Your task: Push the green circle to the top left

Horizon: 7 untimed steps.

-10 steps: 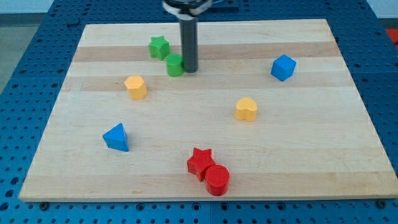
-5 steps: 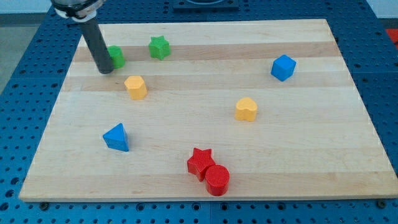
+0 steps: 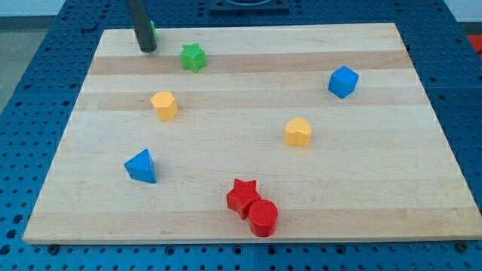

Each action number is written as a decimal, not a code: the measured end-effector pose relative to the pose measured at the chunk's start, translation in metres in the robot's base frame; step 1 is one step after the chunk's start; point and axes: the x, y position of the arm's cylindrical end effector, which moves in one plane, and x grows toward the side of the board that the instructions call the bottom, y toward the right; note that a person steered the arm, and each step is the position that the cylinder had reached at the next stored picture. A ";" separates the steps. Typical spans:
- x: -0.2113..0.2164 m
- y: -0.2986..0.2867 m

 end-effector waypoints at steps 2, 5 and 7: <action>-0.030 0.029; -0.050 -0.012; -0.034 -0.025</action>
